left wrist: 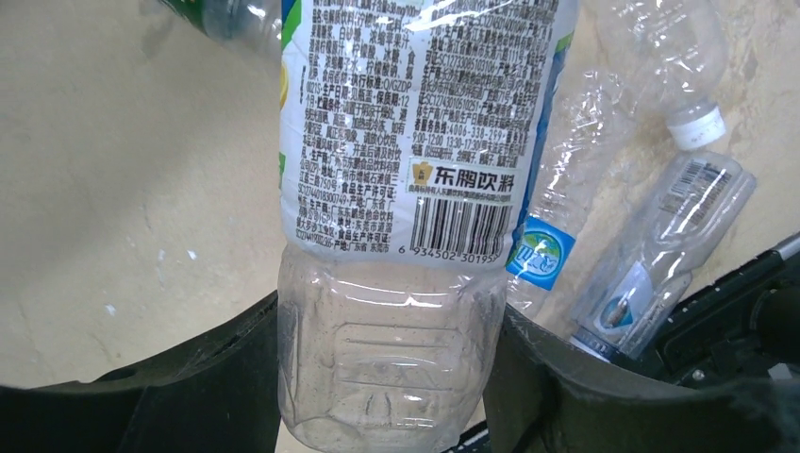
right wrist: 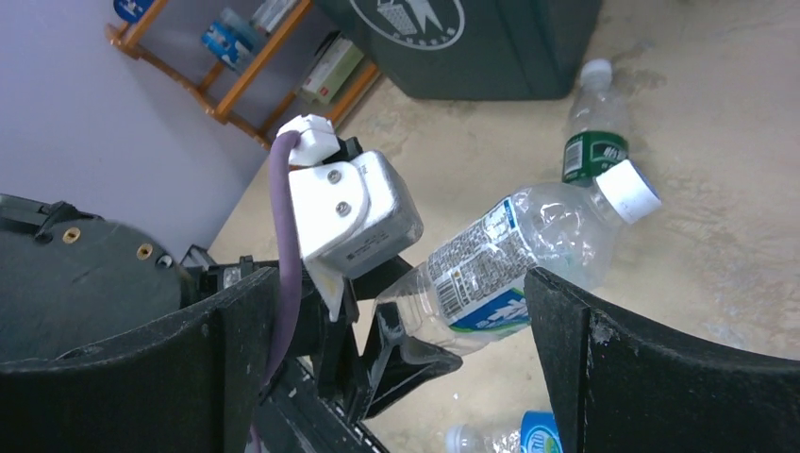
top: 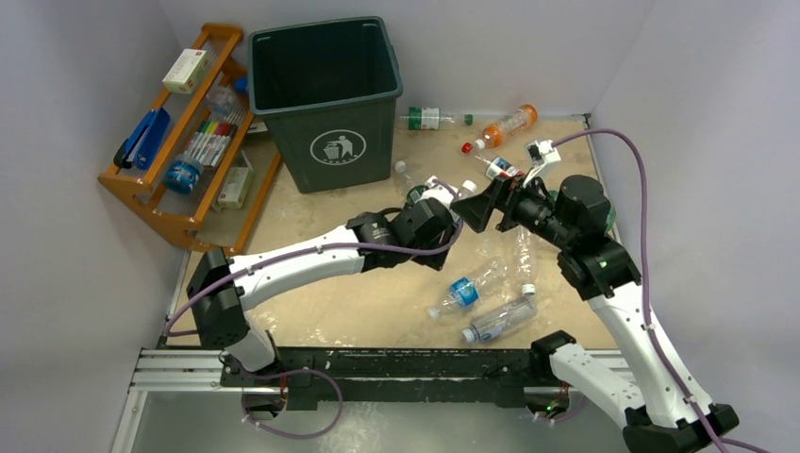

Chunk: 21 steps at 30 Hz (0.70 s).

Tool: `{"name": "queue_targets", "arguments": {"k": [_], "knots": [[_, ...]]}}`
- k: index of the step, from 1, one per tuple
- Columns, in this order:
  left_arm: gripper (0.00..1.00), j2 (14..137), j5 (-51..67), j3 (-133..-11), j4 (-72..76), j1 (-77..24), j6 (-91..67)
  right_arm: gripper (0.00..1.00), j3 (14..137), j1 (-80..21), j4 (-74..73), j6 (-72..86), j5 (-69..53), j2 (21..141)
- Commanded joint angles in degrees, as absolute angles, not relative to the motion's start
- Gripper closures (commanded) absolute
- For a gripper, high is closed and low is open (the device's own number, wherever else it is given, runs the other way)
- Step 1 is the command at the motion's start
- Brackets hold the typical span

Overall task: Put the plastic bottles in the bin
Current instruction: Pick up the plastic bottle at the center of the board.

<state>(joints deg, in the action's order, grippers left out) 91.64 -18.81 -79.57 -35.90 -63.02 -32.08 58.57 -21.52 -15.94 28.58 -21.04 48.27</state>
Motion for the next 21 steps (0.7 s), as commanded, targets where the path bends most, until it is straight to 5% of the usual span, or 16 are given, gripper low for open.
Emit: {"name": "queue_targets", "arguments": {"k": [1, 21], "knots": [[0.43, 91.61, -19.72, -87.04, -35.47, -57.46, -30.22, 0.00, 60.00, -21.12, -21.10, 26.75, -16.22, 46.55], [0.42, 96.84, -15.49, -116.11, -45.07, -42.41, -20.57, 0.00, 53.03, -21.09, -21.38, 31.53, -10.46, 40.96]]}}
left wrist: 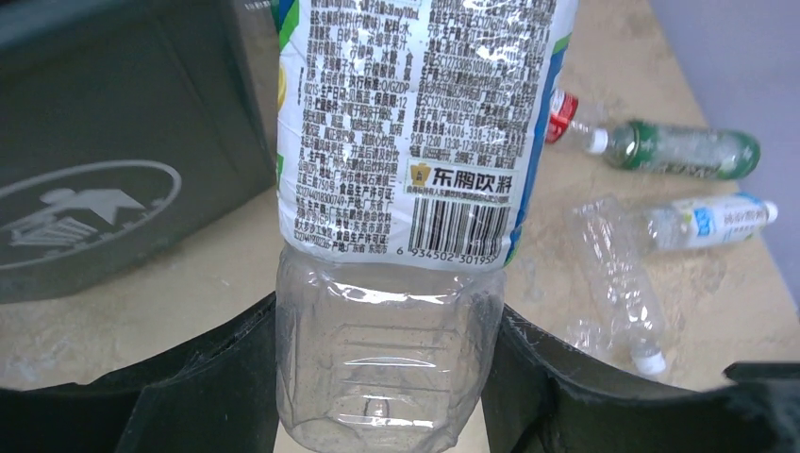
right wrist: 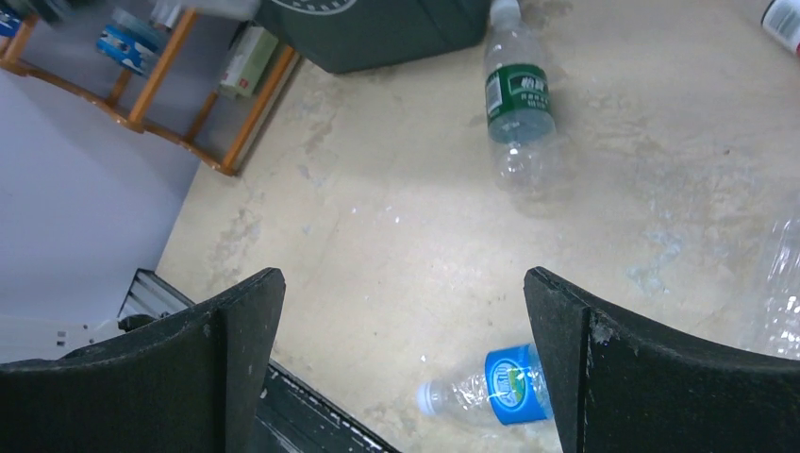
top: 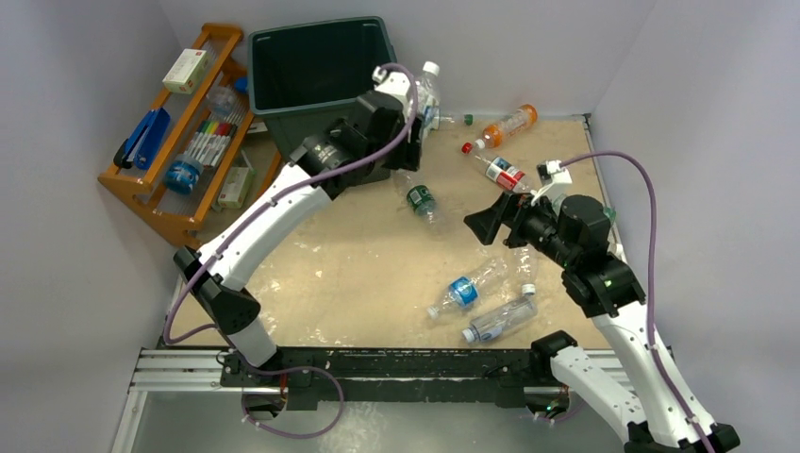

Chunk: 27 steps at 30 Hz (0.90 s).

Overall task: Put the plastic bottles in the bin
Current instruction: Pick up the plastic bottle at the center of the board, then place the plastic bottle in the trash bin.

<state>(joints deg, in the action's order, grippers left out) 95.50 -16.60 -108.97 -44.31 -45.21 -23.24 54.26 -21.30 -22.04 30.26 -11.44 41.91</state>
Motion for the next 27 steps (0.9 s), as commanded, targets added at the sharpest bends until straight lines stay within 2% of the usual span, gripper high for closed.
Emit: {"name": "queue_targets", "arguments": {"k": [1, 16, 27], "knots": [[0.42, 97.26, -15.28, -117.47, -45.16, -41.64, -20.32, 0.00, 52.65, -21.09, -21.36, 31.59, -10.38, 40.91], [0.40, 103.72, -7.96, -131.99, -39.02, -25.41, -20.45, 0.00, 49.49, -21.04, -20.23, 31.56, -12.18, 40.98], [0.37, 107.16, -0.15, -134.11, -33.62, -13.37, -24.47, 0.00, 48.26, -21.13, -20.30, 31.83, -12.97, 41.09]]}}
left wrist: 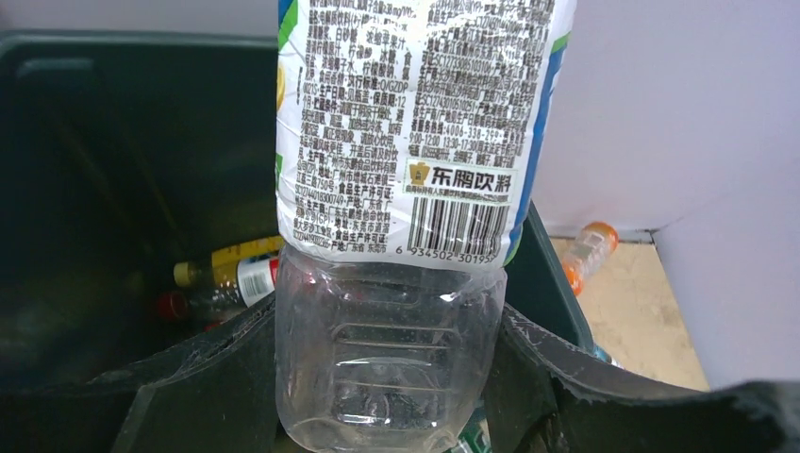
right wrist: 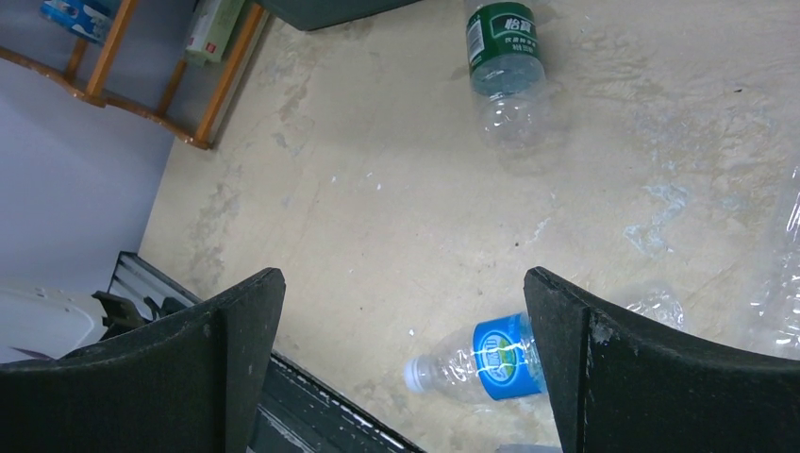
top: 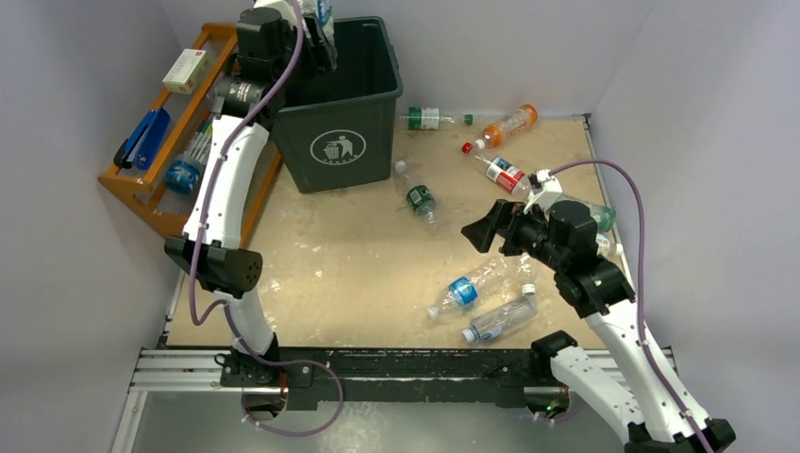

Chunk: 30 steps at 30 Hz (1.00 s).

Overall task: Put the plastic bottles in the bin
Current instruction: Place the plastic bottle in the trash bin.

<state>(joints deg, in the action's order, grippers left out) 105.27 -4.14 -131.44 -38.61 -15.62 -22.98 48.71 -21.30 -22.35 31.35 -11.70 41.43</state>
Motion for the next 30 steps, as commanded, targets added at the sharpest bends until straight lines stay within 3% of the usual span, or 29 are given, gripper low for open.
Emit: {"name": "queue_targets", "arguments": {"k": [1, 8, 14, 17, 30], "knots": [[0.37, 107.83, -0.05, -134.12, -33.48, -12.91, -24.39, 0.00, 48.22, -21.11, -20.29, 31.82, -13.00, 41.24], [0.36, 111.09, 1.17, -134.35, -32.62, -10.50, -23.98, 0.00, 47.73, -21.12, -19.44, 31.73, -13.42, 42.30], [0.18, 111.60, 0.29, -134.00, -33.58, -9.93, -23.88, 0.00, 47.23, -21.09, -19.27, 31.65, -13.45, 42.77], [0.15, 110.80, 0.22, -133.51, -33.48, -9.93, -23.75, 0.00, 46.71, -21.12, -19.25, 31.68, -13.54, 42.67], [0.13, 101.54, 4.51, -126.04, -33.50, -9.98, -25.32, 0.00, 45.90, -21.12, -18.29, 31.64, -13.62, 43.58]]}}
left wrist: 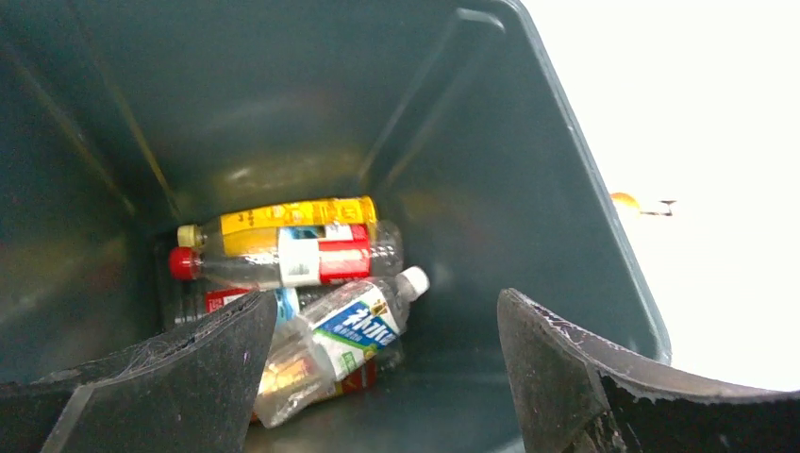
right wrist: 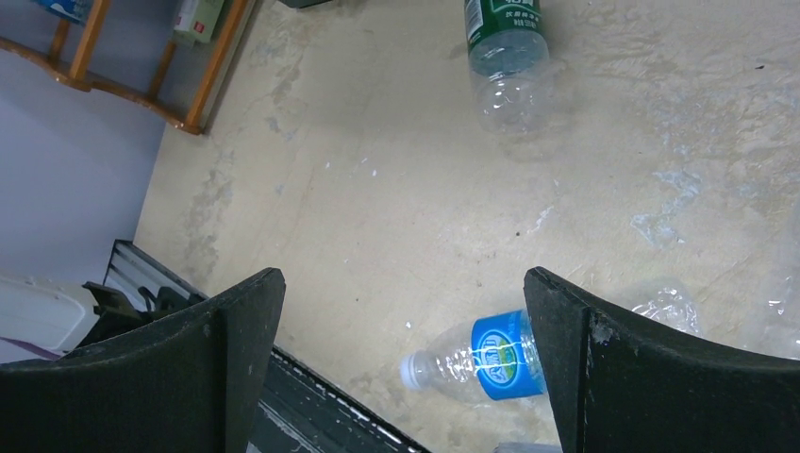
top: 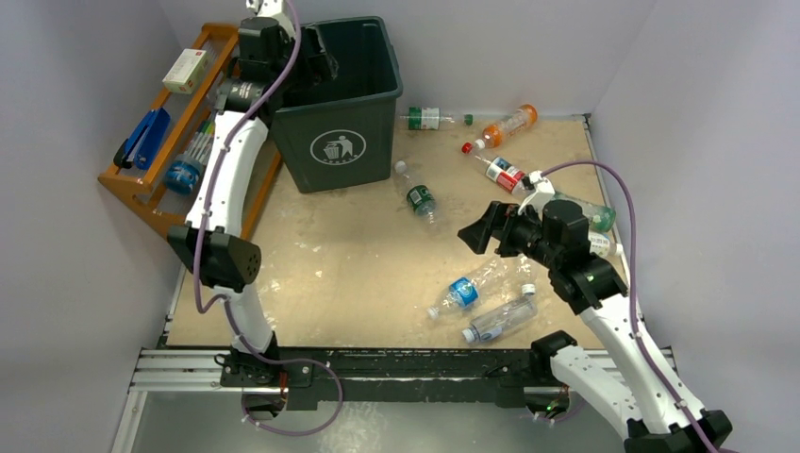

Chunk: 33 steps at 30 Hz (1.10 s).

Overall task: Put the plastic bottles in the bin
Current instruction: Place the plastic bottle in the trash bin, then pick up the plastic bottle at the center of the board.

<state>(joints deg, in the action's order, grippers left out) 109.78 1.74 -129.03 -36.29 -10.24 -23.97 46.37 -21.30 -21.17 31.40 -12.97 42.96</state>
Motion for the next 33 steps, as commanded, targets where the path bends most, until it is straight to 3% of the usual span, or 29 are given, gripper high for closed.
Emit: {"name": "queue_targets", "arguments": {"k": [1, 12, 20, 33], "knots": [[0.13, 99.92, 4.97, -124.51, -33.02, -10.01, -25.48, 0.00, 45.83, -21.05, -18.16, 31.55, -13.62, 43.73], [0.13, 86.96, 10.92, -109.00, -28.73, -13.69, -28.51, 0.00, 44.60, -21.10, -18.61, 32.59, -9.69, 47.46], [0.14, 81.87, 7.71, -95.49, -25.22, -25.74, -29.93, 0.00, 44.18, -21.07, -24.42, 39.73, -0.06, 51.64], [0.13, 76.50, 4.45, -76.36, -20.74, -33.31, -31.91, 0.00, 40.71, -21.14, -34.75, 56.52, 5.84, 59.40]]}}
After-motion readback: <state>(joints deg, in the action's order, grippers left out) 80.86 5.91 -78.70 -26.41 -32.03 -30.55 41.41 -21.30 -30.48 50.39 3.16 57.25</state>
